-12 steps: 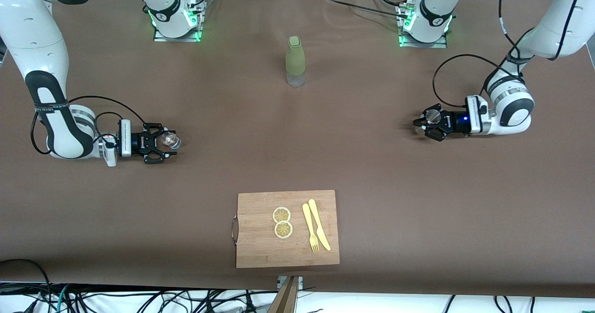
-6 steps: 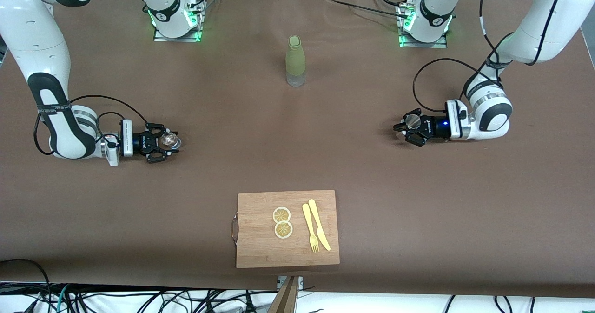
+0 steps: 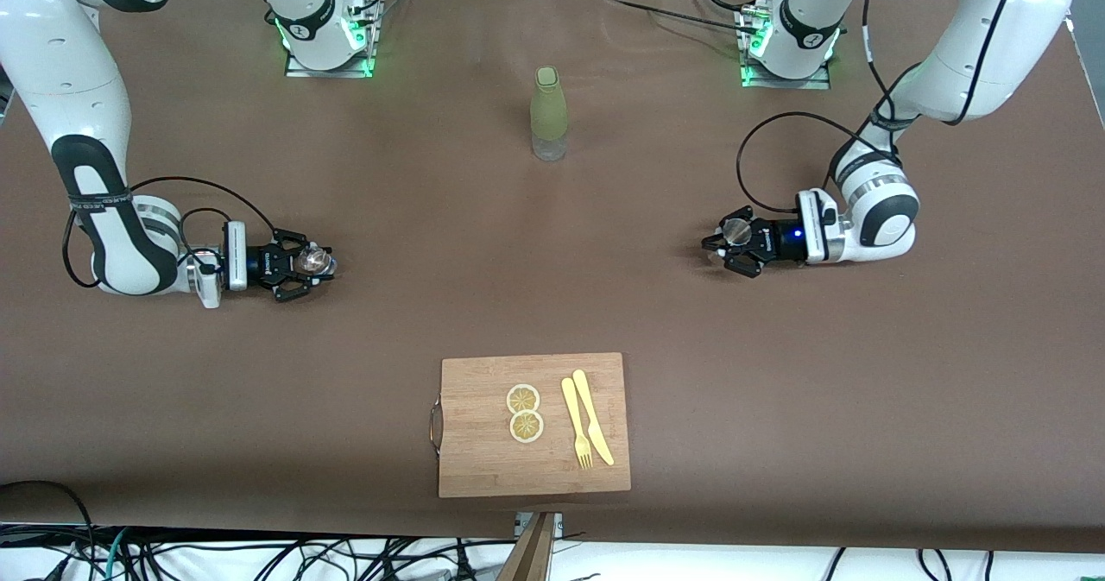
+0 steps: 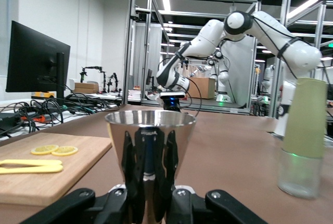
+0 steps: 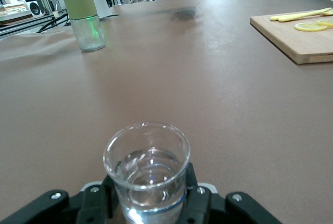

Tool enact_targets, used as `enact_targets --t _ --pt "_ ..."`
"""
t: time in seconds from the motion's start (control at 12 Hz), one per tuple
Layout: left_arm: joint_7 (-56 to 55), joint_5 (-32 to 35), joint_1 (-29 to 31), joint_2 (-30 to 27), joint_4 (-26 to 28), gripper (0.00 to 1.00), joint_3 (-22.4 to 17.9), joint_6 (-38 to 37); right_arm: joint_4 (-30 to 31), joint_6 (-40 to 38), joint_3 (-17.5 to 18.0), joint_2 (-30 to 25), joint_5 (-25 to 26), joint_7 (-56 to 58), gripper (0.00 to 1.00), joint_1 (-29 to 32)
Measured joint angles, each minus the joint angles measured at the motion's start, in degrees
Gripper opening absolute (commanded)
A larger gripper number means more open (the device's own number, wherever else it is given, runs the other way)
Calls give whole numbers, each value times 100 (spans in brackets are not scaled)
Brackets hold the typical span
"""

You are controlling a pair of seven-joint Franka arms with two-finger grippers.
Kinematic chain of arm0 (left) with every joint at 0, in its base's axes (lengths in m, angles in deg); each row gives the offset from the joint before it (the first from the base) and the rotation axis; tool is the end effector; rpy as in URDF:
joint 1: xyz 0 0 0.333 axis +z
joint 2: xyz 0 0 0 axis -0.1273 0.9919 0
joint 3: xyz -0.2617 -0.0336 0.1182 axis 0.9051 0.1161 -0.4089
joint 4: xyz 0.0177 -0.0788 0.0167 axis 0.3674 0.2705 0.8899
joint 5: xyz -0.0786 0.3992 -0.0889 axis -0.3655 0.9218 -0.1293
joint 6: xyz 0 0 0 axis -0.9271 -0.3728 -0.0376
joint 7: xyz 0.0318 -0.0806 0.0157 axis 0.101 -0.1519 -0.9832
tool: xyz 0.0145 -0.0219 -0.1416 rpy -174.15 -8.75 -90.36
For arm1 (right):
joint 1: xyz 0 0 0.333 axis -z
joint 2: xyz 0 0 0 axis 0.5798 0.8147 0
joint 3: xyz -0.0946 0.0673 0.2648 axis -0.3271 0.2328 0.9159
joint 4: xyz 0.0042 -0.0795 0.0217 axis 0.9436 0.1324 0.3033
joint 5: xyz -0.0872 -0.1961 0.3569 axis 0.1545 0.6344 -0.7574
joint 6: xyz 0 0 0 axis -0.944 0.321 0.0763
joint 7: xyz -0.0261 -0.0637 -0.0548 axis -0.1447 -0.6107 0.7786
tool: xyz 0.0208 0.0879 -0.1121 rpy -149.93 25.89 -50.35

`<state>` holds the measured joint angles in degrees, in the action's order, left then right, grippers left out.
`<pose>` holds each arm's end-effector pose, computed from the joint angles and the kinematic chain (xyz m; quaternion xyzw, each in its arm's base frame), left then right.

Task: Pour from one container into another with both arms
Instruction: 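Lift the glass cup with the right gripper toward the jigger held by the left gripper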

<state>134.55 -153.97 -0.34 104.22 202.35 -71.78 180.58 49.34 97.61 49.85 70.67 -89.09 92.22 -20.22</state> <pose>0.5025 -0.1303 0.0716 0.5394 -0.4485 0.5110 0.4968 0.5466 -0.0327 0.0274 -0.5717 -0.6200 -0.3098 0.4391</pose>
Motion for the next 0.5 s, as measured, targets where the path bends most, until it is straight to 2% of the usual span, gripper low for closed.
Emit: enact_targets --t 0.5 --pt "-13 -965 -760 -32 -2 0 -1 367 -36 31 0 -4 -2 0 37 -5"
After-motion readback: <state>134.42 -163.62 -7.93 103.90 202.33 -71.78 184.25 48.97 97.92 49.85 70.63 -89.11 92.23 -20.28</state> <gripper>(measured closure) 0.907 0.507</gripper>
